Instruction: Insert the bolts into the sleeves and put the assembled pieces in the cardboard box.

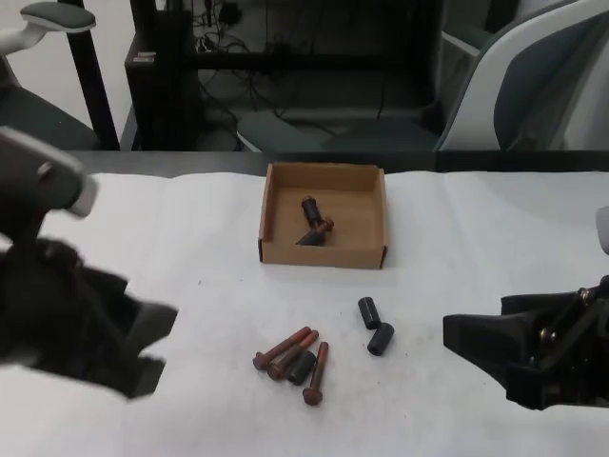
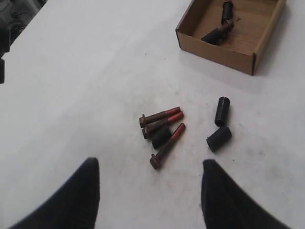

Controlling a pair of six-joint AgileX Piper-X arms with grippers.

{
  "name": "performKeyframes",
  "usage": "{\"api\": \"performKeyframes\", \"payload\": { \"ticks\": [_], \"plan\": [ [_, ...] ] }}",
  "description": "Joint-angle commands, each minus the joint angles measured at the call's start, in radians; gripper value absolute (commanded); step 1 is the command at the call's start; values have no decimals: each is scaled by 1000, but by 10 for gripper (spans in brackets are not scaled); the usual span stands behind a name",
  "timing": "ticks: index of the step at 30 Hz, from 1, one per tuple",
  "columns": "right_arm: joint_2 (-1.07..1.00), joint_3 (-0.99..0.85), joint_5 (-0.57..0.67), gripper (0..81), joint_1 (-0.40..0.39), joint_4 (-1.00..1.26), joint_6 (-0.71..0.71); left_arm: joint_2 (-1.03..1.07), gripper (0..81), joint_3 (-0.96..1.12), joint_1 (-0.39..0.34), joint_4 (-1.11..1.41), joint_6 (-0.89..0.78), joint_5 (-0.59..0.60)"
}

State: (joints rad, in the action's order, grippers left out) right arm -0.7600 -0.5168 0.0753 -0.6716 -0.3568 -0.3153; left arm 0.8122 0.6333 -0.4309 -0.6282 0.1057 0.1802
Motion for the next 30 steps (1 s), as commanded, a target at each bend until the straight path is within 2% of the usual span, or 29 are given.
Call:
{"api": "performKeyframes", "payload": {
  "ticks": [1,7,9,11,16,24,30],
  "plan": [
    [10,1,21,623,3,-6,-1,-50,491,-37,1,7,-27,6],
    [0,1,21,623,3,-6,-1,-61,491,-44,1,90,-9,11],
    [-19,1,39,623,3,2,-5,-61,491,-44,1,118,-9,69],
    [-53,1,51,623,3,10,-70,-61,491,-44,1,126,-9,105],
    [-194,-25,63,623,3,10,-274,-61,491,-44,1,126,10,106],
    [-509,-236,104,623,3,-84,-368,-61,491,-44,1,126,82,106],
    [-702,-401,46,623,3,-182,-391,-61,491,-44,1,126,82,106]
  ]
}}
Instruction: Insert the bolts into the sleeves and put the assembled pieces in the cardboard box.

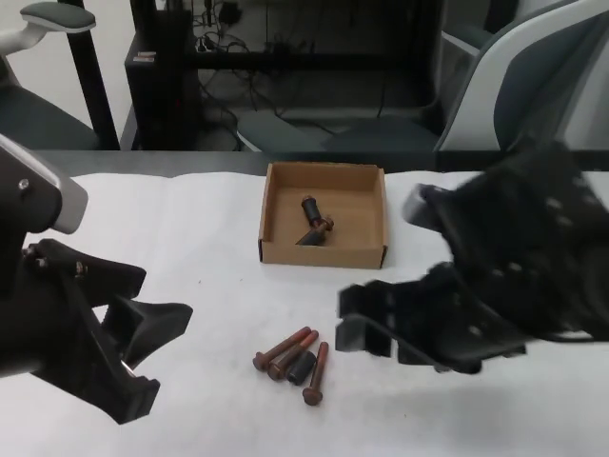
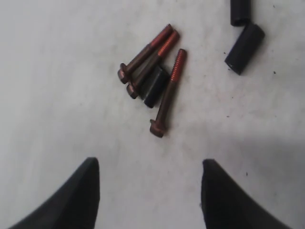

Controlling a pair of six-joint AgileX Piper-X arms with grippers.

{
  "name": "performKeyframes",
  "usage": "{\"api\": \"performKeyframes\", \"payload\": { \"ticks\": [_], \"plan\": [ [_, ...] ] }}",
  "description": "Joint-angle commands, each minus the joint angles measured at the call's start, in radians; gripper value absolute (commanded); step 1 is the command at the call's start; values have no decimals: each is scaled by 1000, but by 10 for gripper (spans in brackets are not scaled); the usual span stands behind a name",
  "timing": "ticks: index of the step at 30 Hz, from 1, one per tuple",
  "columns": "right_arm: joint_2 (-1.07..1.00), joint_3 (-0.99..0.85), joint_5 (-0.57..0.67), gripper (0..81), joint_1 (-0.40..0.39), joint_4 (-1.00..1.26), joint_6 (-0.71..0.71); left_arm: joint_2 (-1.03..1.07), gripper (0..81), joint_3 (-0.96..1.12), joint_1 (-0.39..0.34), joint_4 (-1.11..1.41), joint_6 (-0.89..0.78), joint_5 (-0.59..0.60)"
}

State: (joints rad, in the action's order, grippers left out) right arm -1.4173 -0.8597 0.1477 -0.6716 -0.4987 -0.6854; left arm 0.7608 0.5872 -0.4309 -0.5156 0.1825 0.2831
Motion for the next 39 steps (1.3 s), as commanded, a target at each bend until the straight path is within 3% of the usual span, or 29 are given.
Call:
{"api": "performKeyframes", "payload": {
  "ticks": [1,8,19,39],
  "plan": [
    [-69,-81,-33,623,3,-53,-26,-10,491,2,1,13,5,3],
    [-201,-177,-98,623,43,-91,-125,-10,491,2,1,15,5,3],
    [-337,-260,-103,623,175,-197,-181,-10,491,2,1,35,5,3],
    [-375,-275,32,623,156,-144,-169,-10,491,2,1,35,5,-5]
  ]
}}
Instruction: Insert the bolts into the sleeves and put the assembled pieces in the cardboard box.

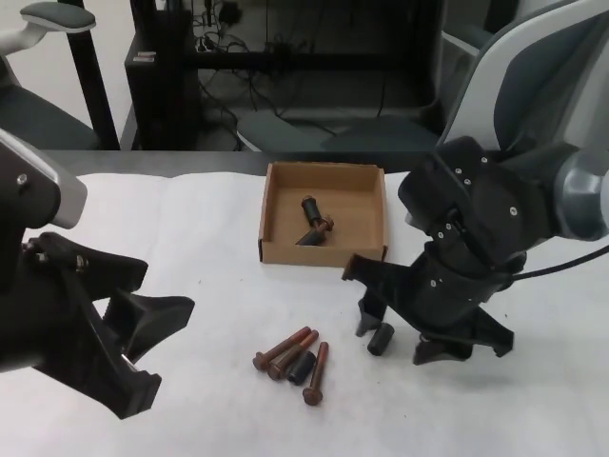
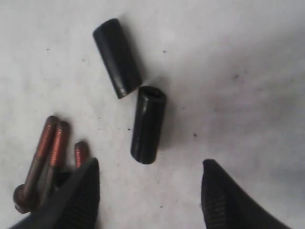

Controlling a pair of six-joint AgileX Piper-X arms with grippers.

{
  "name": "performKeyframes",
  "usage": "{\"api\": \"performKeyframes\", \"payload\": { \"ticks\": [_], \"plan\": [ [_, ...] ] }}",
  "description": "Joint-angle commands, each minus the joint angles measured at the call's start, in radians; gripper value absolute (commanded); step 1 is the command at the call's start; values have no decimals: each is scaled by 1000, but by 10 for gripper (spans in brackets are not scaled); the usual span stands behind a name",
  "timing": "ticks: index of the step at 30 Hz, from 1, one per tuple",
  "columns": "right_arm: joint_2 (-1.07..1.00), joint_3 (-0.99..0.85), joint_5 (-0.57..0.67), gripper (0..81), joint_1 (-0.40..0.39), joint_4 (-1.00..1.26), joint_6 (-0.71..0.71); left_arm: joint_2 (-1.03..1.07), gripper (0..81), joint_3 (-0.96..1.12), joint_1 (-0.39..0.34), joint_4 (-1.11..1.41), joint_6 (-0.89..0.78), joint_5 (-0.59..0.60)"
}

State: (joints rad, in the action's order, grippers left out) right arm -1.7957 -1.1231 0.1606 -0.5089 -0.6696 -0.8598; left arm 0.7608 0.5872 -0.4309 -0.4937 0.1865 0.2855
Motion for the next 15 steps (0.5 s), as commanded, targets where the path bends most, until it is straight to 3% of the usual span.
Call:
{"api": "performKeyframes", "payload": {
  "ticks": [1,9,15],
  "plan": [
    [3,-12,19,623,-8,31,5,-10,491,2,1,13,1,-8],
    [3,-12,17,623,-9,33,-3,-10,491,2,1,13,1,-8],
    [-15,-14,24,374,-9,78,0,-10,491,2,1,13,1,-8]
  ]
}}
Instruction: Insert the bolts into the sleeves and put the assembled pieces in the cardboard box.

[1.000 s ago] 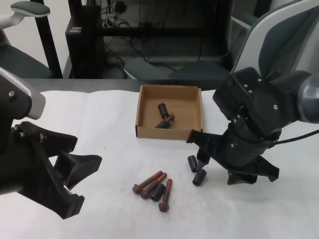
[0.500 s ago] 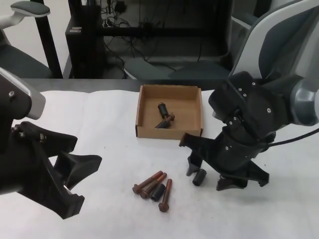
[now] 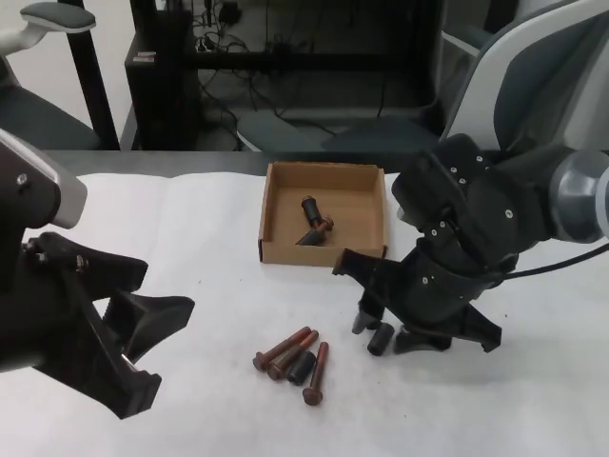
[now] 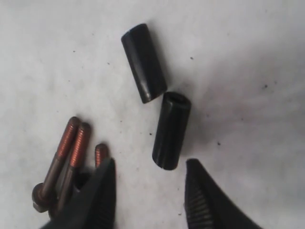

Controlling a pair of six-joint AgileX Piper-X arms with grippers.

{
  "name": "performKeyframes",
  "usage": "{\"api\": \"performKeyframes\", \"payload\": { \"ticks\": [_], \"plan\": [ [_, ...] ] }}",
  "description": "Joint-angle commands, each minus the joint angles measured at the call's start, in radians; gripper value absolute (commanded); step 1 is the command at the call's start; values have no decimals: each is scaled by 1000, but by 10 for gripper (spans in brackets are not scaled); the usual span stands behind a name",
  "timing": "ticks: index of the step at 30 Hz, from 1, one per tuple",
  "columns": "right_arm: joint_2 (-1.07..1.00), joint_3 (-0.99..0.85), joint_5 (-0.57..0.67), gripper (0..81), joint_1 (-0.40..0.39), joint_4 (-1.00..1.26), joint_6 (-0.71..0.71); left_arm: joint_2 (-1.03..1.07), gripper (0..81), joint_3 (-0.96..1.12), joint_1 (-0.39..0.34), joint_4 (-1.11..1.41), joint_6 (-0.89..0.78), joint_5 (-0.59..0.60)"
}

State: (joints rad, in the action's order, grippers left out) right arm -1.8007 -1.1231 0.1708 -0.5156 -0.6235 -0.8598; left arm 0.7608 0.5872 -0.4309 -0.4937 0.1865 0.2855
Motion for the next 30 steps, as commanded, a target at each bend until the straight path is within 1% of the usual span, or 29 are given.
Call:
{"api": "performKeyframes", "payload": {
  "ticks": [1,7,10,14,15,21,30],
  "plan": [
    [-19,-17,22,374,-3,42,0,-10,491,2,1,13,1,-8],
    [-65,-31,62,374,-3,43,-2,-10,491,2,1,13,13,-8],
    [-69,-33,63,389,-3,33,1,-10,491,2,1,13,48,-8],
    [-69,-47,49,489,-3,-6,6,-10,491,2,1,13,61,-8],
    [-69,-51,38,501,-3,-12,6,-10,491,2,1,13,61,-8],
    [-70,-59,14,498,-3,-15,13,-10,491,2,1,13,61,-8],
    [-106,-106,-8,498,-3,-17,-37,-10,491,2,1,13,61,-8]
  ]
}}
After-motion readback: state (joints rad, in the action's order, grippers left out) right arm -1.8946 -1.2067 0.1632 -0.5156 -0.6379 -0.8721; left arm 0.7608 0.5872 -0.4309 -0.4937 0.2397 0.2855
